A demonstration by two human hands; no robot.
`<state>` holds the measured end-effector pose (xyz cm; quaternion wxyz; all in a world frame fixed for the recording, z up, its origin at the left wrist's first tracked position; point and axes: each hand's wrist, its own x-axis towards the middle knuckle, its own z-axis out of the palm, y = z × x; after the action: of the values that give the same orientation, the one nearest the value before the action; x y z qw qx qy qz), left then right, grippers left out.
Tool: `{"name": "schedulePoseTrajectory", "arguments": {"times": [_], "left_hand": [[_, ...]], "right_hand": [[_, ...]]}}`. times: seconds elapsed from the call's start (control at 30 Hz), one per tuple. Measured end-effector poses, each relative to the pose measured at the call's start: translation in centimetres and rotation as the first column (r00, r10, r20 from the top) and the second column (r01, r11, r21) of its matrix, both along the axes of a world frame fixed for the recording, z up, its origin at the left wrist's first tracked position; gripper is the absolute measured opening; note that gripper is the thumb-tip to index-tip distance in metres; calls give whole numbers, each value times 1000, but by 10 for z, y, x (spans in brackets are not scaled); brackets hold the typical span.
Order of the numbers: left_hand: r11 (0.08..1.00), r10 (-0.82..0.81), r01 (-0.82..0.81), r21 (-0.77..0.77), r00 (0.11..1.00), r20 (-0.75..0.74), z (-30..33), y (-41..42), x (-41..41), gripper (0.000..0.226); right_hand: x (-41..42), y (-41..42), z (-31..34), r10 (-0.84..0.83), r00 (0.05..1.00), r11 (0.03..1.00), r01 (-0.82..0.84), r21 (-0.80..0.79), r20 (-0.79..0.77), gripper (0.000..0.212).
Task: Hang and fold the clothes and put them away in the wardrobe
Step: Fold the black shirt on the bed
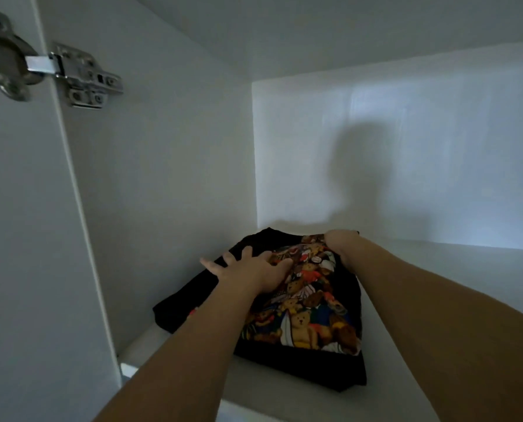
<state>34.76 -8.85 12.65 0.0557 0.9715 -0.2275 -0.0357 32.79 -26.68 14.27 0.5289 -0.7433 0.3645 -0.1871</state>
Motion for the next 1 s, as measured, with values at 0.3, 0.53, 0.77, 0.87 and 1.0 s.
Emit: {"name": "schedulePoseTrajectory", "arguments": {"times": [0.3,0.53,0.77,0.87,1.0], "left_hand": [[1000,-21,18,19,990,141,-22,-18,35,71],[999,-49,51,-6,985,168,-25,-36,76,71],[997,-67,71,-21,989,130,-30,-69,109,71],[998,-65,67,-12,988,138,-32,-79,121,71],[998,-56,60,-24,989,137,-33,-90,134,71]], "right_hand": [[39,-23,-26,6,995,964,-33,-265,-101,41],[71,-44,-32,-102,989,947,64,-314,-104,48],[100,-76,-45,-103,993,965,84,-247,-65,53],[112,-84,-45,-102,991,964,77,-256,-87,53],[121,-90,-41,-90,992,966,66,-250,-87,52]]}}
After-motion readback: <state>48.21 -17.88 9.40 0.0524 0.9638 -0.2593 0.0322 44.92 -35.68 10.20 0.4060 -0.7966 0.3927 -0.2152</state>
